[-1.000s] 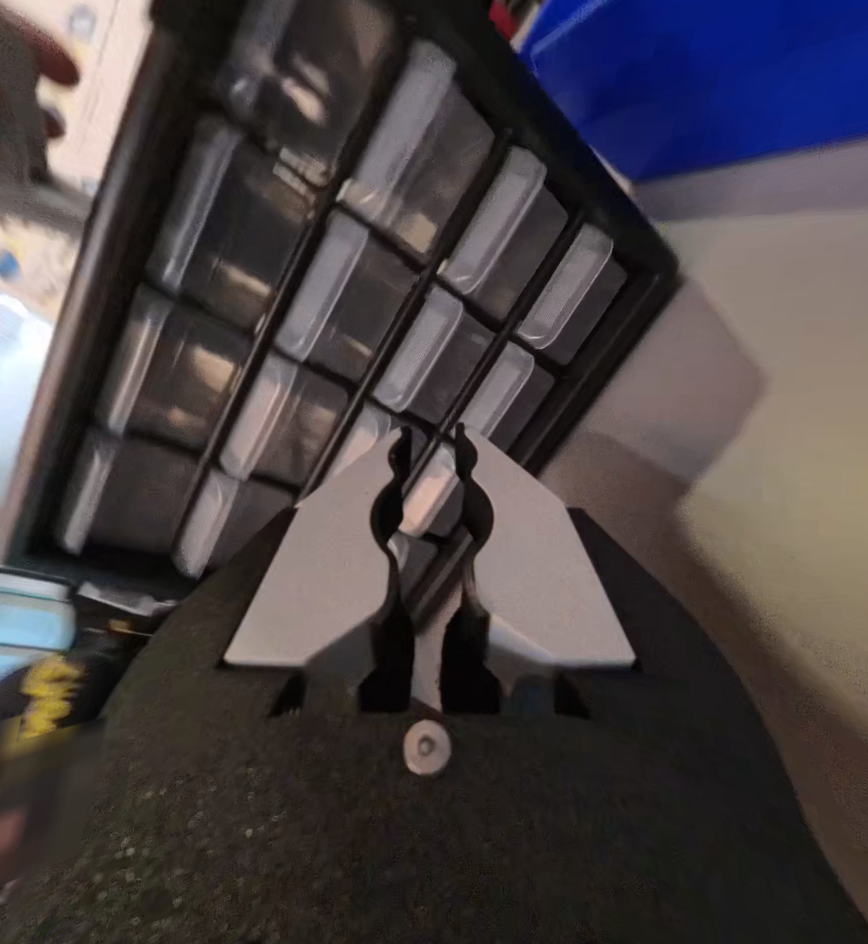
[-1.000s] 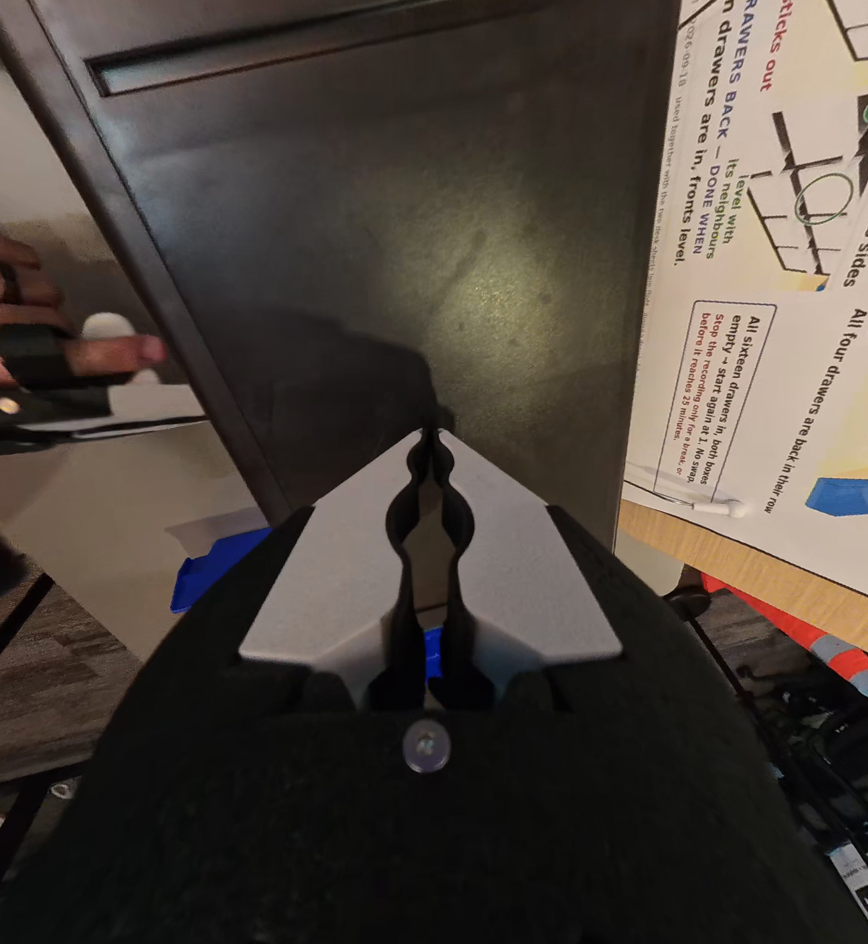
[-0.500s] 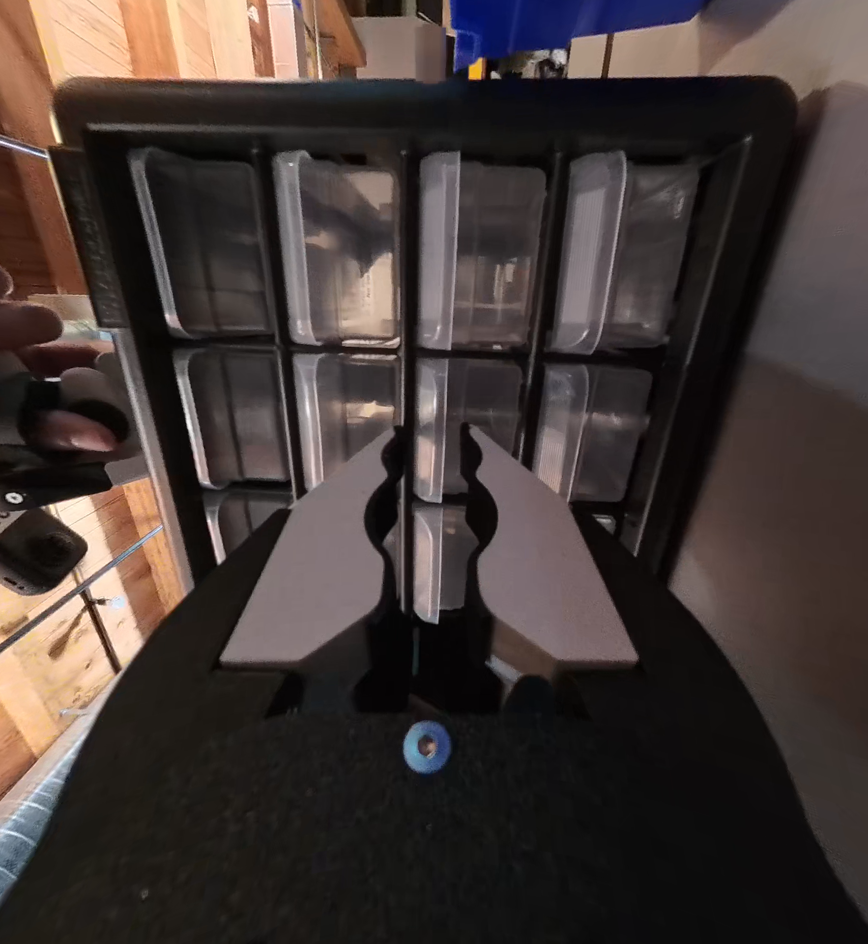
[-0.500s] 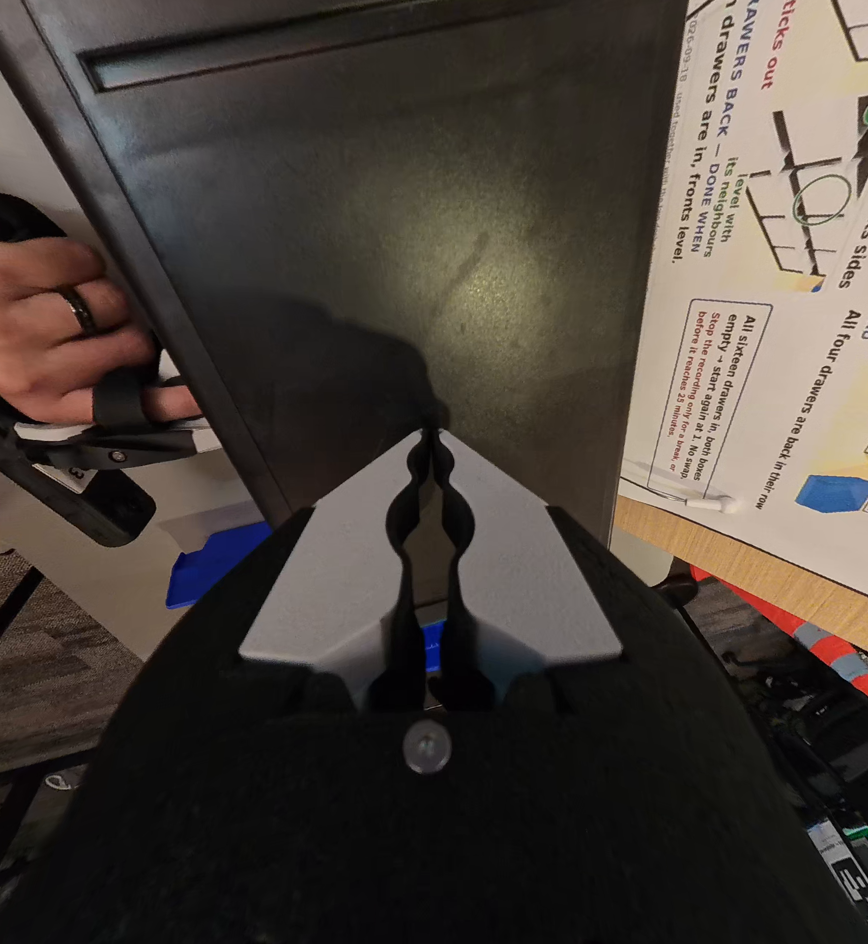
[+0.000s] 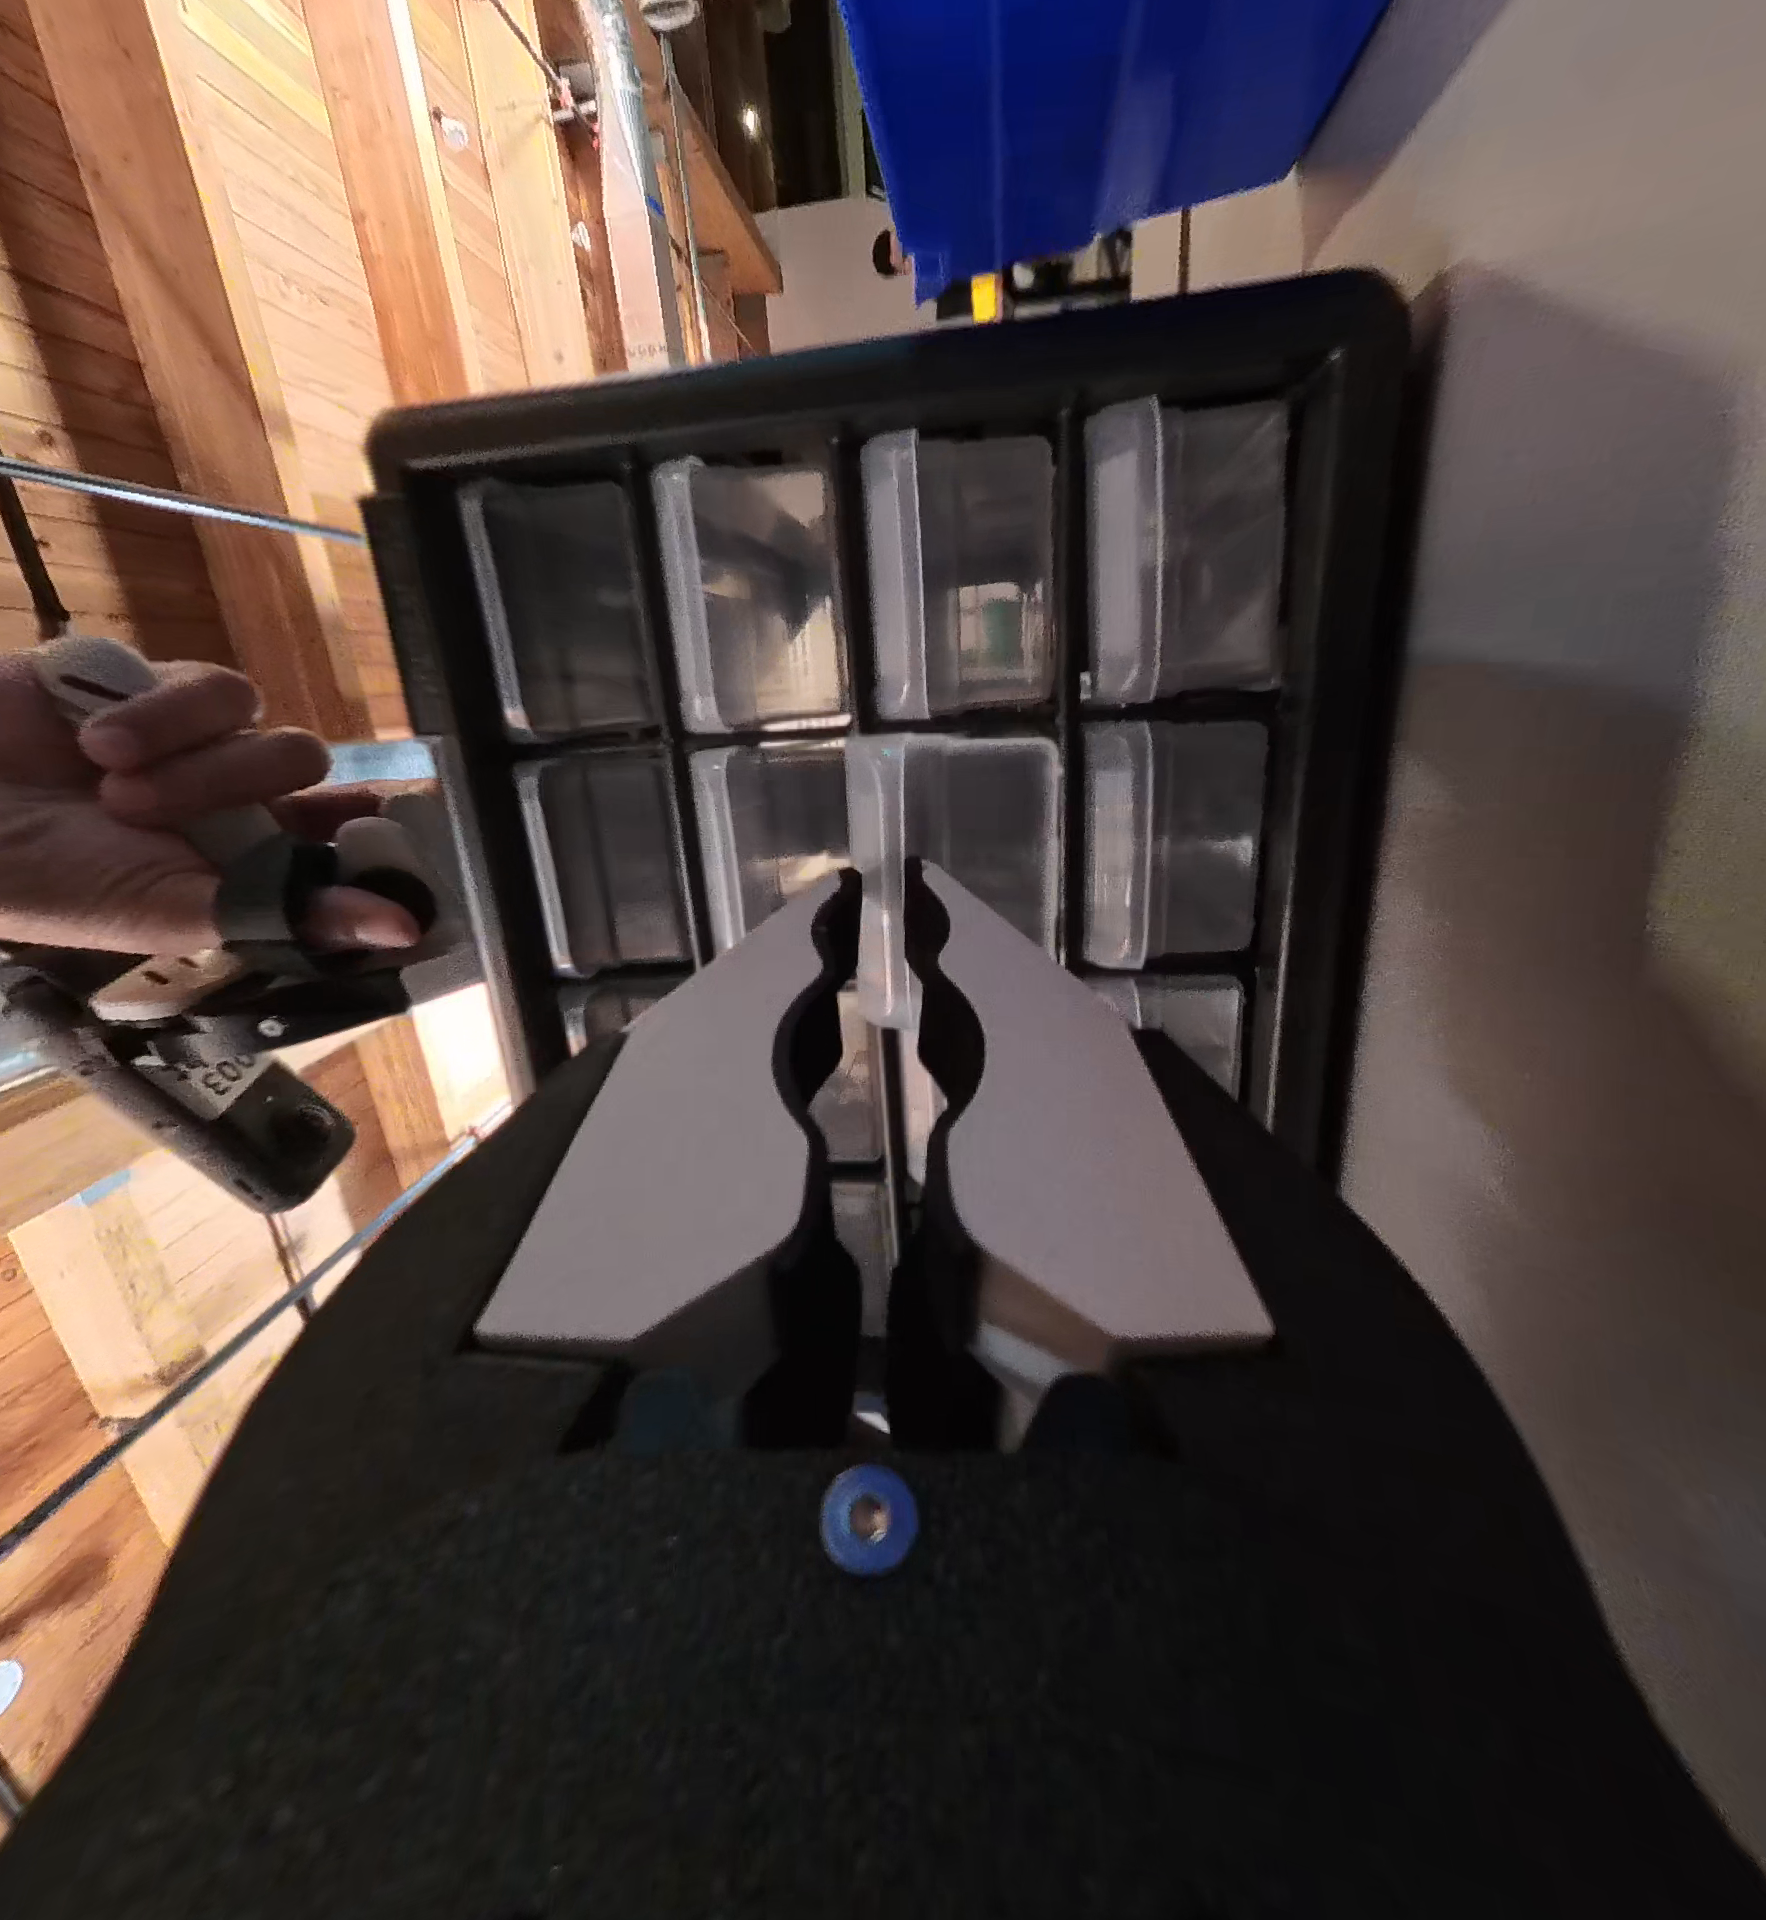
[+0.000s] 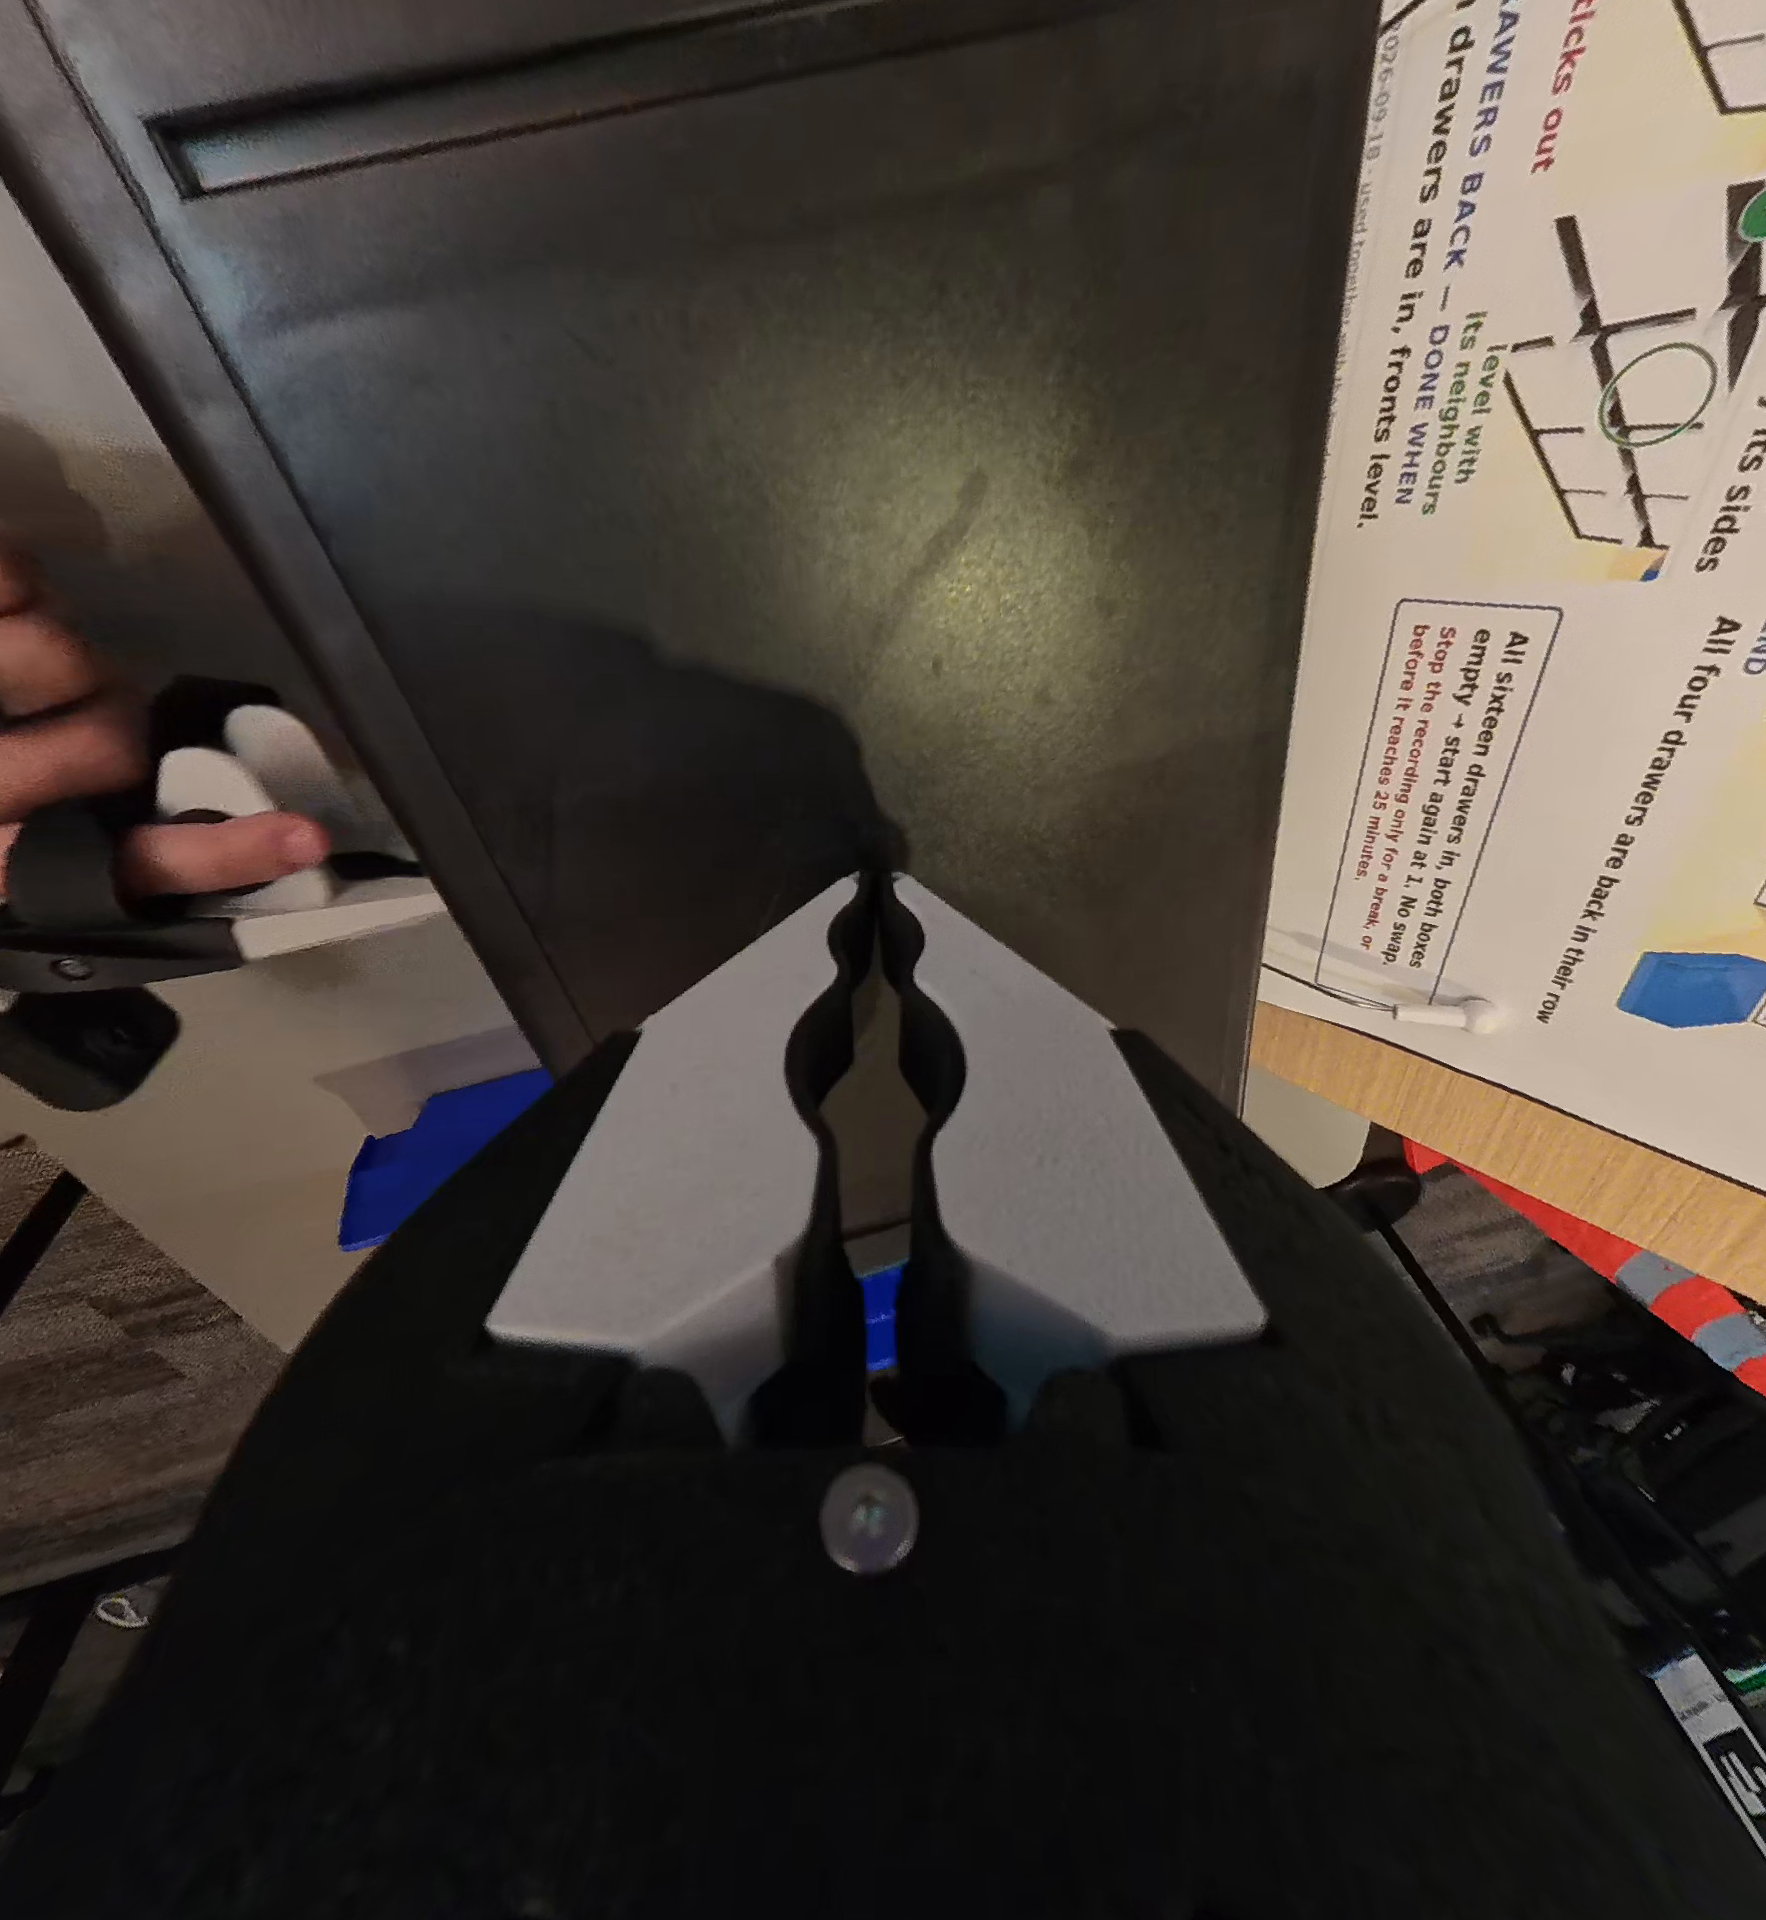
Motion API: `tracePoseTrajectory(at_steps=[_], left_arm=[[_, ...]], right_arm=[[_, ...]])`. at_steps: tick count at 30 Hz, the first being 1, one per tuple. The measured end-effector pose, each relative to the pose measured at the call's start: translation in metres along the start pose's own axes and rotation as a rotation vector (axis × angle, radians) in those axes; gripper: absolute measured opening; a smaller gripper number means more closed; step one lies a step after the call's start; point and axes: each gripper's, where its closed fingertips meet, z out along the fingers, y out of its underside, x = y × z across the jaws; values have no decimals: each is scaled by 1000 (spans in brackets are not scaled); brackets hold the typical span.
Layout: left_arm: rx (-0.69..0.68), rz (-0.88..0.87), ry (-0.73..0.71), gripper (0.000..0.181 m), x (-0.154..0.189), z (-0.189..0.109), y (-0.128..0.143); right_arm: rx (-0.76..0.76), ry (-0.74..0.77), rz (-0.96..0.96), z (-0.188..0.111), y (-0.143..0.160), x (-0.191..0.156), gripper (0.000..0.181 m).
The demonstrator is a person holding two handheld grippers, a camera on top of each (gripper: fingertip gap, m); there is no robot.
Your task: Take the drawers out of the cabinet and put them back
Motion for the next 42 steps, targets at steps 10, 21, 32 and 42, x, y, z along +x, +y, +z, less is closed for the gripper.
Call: tracePoseTrajectory(at_steps=[10, 21, 32, 42], left_arm=[[119, 5, -19, 6, -11, -73, -14], [250, -12, -113, 0, -34, -107, -22], [567, -177, 73, 2, -21, -193, -20], [731, 60, 386, 13, 50, -224, 19]], right_arm=[[-36, 21, 3, 0, 0, 0, 0], [-25, 14, 19, 0, 0, 0, 0], [-20, 10, 17, 1, 0, 1, 0], [-27, 20, 34, 1, 0, 1, 0]])
